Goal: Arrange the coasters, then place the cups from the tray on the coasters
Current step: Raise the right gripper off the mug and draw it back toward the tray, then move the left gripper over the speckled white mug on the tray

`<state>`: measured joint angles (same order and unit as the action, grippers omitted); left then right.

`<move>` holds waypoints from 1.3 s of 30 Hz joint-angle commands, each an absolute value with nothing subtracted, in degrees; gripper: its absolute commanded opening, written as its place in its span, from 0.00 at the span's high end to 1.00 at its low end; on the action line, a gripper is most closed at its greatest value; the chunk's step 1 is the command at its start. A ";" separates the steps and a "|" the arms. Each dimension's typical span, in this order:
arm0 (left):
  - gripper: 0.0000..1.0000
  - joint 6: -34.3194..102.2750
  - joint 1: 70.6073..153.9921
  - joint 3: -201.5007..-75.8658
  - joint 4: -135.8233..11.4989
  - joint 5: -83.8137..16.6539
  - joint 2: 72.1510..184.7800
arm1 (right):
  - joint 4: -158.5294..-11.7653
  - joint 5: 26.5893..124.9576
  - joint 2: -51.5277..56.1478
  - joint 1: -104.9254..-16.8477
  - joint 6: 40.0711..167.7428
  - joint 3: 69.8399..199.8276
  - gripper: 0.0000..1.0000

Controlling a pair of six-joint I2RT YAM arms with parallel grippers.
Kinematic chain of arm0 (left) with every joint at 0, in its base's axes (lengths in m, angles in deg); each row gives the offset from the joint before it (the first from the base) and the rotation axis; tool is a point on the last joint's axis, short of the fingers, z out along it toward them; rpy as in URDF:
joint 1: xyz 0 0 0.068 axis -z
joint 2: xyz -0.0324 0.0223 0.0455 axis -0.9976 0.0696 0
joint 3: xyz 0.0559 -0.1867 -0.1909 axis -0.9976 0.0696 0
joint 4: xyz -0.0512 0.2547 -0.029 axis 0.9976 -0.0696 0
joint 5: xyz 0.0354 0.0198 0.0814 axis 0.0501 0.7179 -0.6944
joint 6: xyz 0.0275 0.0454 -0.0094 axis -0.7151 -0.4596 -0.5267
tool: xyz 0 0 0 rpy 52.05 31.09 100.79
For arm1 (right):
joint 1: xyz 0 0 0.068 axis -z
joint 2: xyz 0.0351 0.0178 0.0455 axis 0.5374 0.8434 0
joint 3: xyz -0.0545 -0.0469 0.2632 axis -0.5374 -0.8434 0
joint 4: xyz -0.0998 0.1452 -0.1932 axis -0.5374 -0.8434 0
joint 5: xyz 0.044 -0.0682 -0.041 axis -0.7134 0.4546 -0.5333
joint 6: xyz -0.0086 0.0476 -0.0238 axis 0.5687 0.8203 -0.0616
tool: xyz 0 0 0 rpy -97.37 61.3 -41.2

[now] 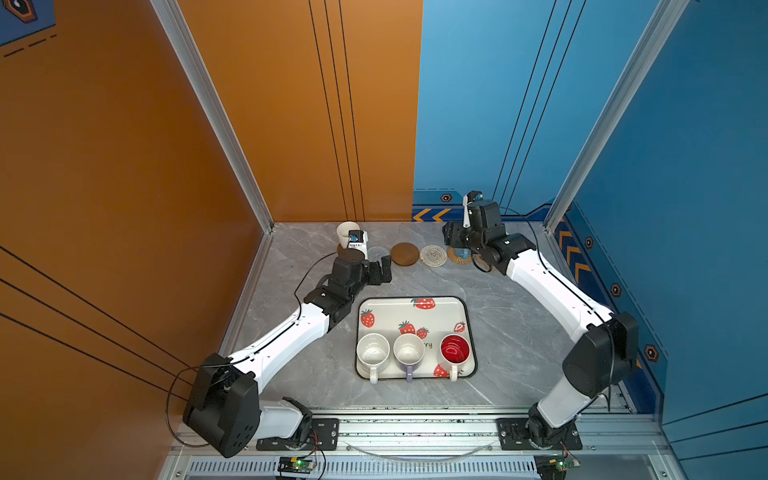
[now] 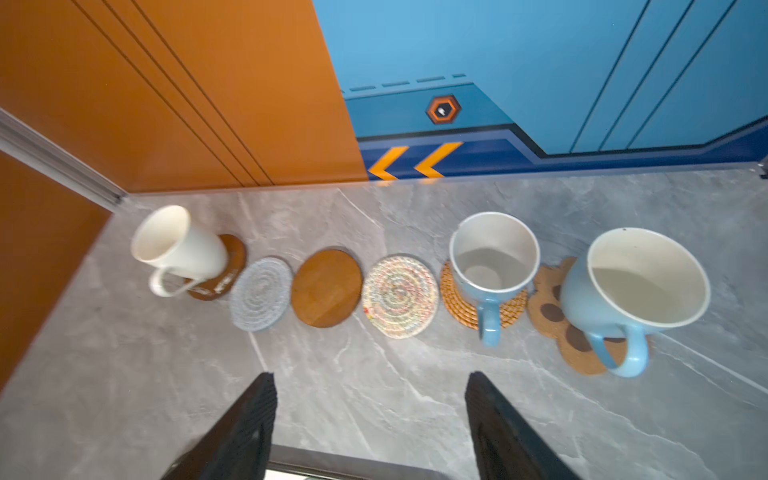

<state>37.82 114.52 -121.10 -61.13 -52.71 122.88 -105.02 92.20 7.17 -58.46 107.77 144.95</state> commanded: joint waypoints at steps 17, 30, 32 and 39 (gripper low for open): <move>0.02 39.13 115.83 -127.28 -72.71 -58.55 122.83 | -75.75 87.40 2.73 -63.12 124.13 123.39 0.43; 0.02 33.08 119.98 -137.72 -88.04 -64.68 121.57 | -73.34 83.35 3.31 -61.21 125.86 121.21 0.41; 0.02 32.59 121.17 -138.21 -90.38 -64.87 120.76 | -73.35 82.87 3.26 -61.02 125.95 121.08 0.42; 0.07 36.35 124.62 -133.57 -97.75 -66.97 117.23 | -71.43 80.79 4.00 -60.02 126.67 120.12 0.42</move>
